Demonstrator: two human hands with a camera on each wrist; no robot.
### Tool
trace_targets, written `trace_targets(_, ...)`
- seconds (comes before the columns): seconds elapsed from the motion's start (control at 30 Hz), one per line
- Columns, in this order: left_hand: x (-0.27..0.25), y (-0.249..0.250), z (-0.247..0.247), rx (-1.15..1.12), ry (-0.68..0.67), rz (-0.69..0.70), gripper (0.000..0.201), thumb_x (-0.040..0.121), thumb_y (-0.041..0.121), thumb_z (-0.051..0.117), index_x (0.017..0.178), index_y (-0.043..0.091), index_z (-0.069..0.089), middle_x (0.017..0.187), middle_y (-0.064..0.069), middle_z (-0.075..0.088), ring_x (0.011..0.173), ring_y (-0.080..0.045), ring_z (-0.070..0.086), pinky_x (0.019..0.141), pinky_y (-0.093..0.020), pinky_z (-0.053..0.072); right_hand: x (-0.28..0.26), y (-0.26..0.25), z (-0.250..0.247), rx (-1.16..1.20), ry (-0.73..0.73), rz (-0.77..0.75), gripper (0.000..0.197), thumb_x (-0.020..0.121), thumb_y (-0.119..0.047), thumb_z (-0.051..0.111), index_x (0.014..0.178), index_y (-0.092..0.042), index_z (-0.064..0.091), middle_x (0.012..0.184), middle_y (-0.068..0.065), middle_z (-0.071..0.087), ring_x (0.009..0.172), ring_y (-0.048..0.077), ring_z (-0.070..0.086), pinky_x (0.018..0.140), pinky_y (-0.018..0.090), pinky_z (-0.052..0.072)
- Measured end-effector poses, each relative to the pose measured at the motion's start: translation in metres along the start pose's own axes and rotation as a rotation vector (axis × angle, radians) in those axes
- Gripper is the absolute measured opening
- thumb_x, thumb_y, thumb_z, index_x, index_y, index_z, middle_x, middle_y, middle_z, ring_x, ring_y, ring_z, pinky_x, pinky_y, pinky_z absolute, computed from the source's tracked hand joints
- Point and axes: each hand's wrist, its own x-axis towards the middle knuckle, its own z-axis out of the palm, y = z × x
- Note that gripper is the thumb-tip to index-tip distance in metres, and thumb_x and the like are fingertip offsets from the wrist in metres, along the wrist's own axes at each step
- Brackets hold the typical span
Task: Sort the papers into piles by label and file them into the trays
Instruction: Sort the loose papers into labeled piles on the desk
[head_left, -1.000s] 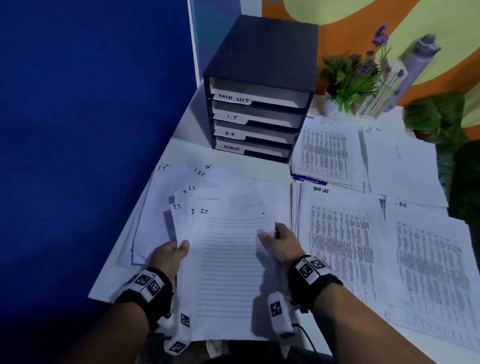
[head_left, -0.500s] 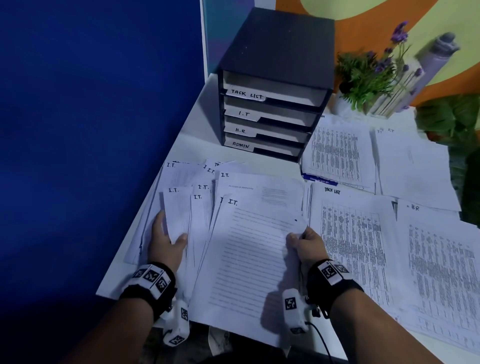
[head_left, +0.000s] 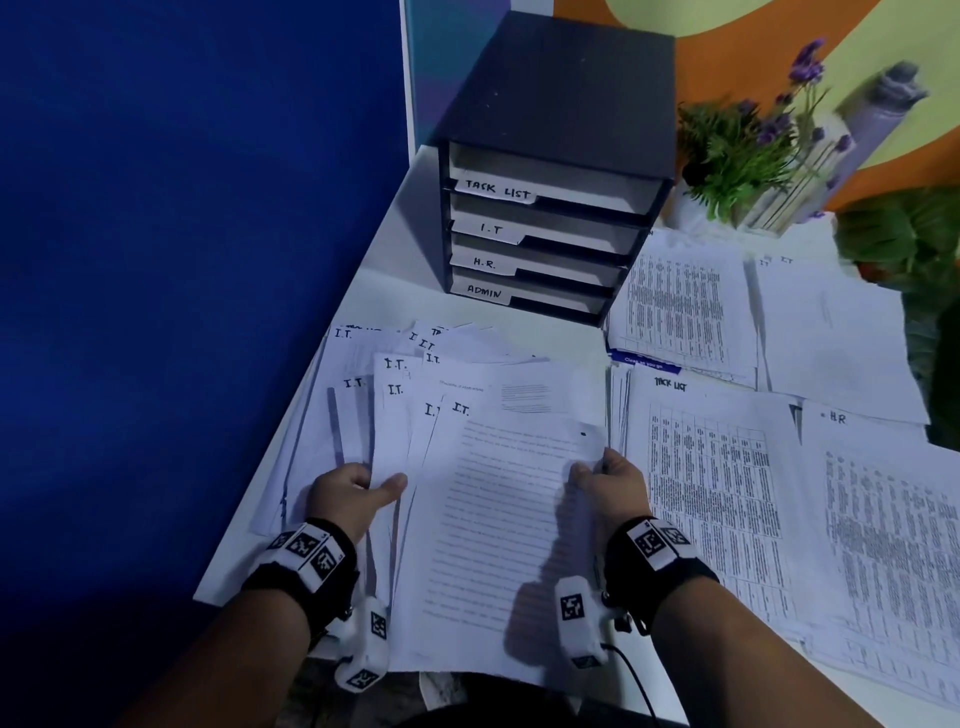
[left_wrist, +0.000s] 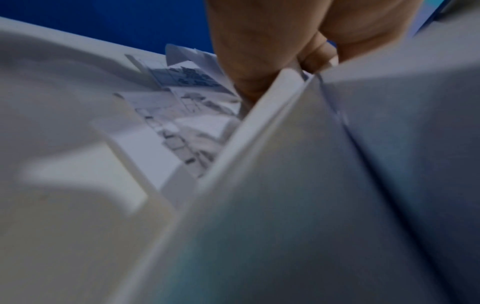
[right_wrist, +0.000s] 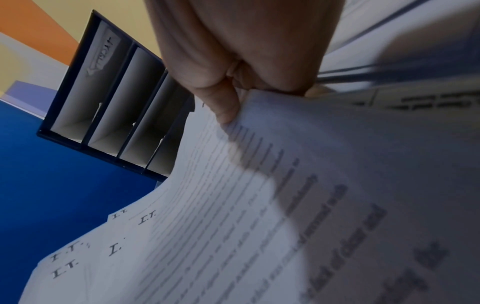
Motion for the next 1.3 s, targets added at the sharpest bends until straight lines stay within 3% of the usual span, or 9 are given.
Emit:
trace_targets(0.23,-0.01,0.01,-0.004,0.0,0.123,0.018,0.039,0.092,0.039,0.059,0.072,0.006,0.052,0.068,-0.006,0.043,0.067,-0.017,0.04,0.054,-0.024,0.032,0.001,-0.003,0.0,-0.067,-0.006,0.003,0.008,0.082,-0.01,0.064,0.079,-0.011,0.057,0.079,0.006,0.068,0.076,0.025,0.065,0.084,0.046,0.055)
trace_targets(0.37,-0.011,0.01,-0.007,0.005,0.154,0.042,0.031,0.083,0.028,0.075,0.082,0.008,0.052,0.083,-0.002,0.046,0.076,-0.018,0.042,0.061,-0.025,0.035,-0.001,-0.003,0.006,-0.153,-0.06,-0.015,0.019,0.064,-0.027,0.069,0.078,-0.016,0.061,0.075,0.008,0.071,0.077,0.034,0.069,0.076,0.046,0.059)
trace_targets(0.57,-0.008,0.008,-0.01,-0.018,0.212,0.04,0.039,0.079,0.028,0.078,0.071,0.009,0.045,0.065,-0.003,0.045,0.058,-0.02,0.041,0.057,-0.027,0.037,-0.003,-0.012,0.004,-0.445,0.105,-0.108,0.027,0.08,-0.007,0.062,0.061,-0.012,0.043,0.064,0.008,0.052,0.068,0.025,0.052,0.069,0.035,0.048)
trace_targets(0.67,-0.006,0.007,-0.01,-0.058,0.24,0.039,0.027,0.082,0.019,0.074,0.092,0.016,0.05,0.092,-0.006,0.058,0.082,-0.025,0.057,0.076,-0.033,0.048,-0.005,-0.014,0.002,-0.479,0.112,-0.107,0.021,0.082,-0.008,0.06,0.067,-0.009,0.046,0.072,0.013,0.056,0.075,0.029,0.056,0.074,0.036,0.048)
trace_targets(0.87,-0.007,0.006,-0.012,-0.211,0.095,0.066,0.08,0.081,-0.007,0.065,0.117,0.06,0.043,0.139,-0.011,0.051,0.121,-0.027,0.055,0.099,-0.044,0.048,-0.007,-0.015,0.006,-0.33,0.102,-0.14,0.023,0.082,-0.002,0.057,0.065,-0.011,0.044,0.065,0.007,0.052,0.068,0.024,0.053,0.068,0.036,0.048)
trace_targets(1.03,-0.021,0.021,-0.005,-0.199,0.067,0.084,0.084,0.084,0.022,0.073,0.146,0.043,0.021,0.15,0.004,0.036,0.131,-0.02,0.043,0.107,-0.038,0.037,-0.018,-0.021,0.022,-0.198,0.056,-0.196,0.034,0.092,-0.024,0.057,0.066,-0.014,0.037,0.061,0.003,0.038,0.061,0.018,0.038,0.059,0.031,0.036)
trace_targets(1.17,-0.035,0.038,0.002,-0.13,0.0,0.237,0.096,0.082,-0.007,0.065,0.147,0.045,0.018,0.135,0.008,0.049,0.119,-0.016,0.05,0.101,-0.035,0.041,-0.036,-0.042,0.029,-0.143,-0.058,-0.369,0.042,0.096,-0.039,0.049,0.064,-0.014,0.039,0.059,0.004,0.035,0.055,0.014,0.032,0.053,0.027,0.028)
trace_targets(1.23,-0.041,0.052,-0.002,-0.17,0.0,0.299,0.084,0.085,-0.007,0.059,0.143,0.046,0.028,0.132,0.009,0.054,0.118,-0.015,0.053,0.104,-0.041,0.042,-0.035,-0.055,0.026,-0.101,-0.115,-0.416,0.035,0.097,-0.041,0.046,0.079,-0.012,0.055,0.075,0.004,0.052,0.066,0.011,0.046,0.061,0.026,0.038)
trace_targets(1.3,-0.044,0.068,-0.008,-0.249,-0.01,0.355,0.07,0.088,-0.006,0.056,0.13,0.048,0.041,0.124,0.012,0.059,0.114,-0.012,0.056,0.104,-0.044,0.044,-0.036,-0.07,0.017,-0.01,-0.195,-0.29,0.04,0.098,-0.036,0.05,0.132,-0.015,0.048,0.122,0.001,0.052,0.106,0.012,0.052,0.09,0.026,0.041)
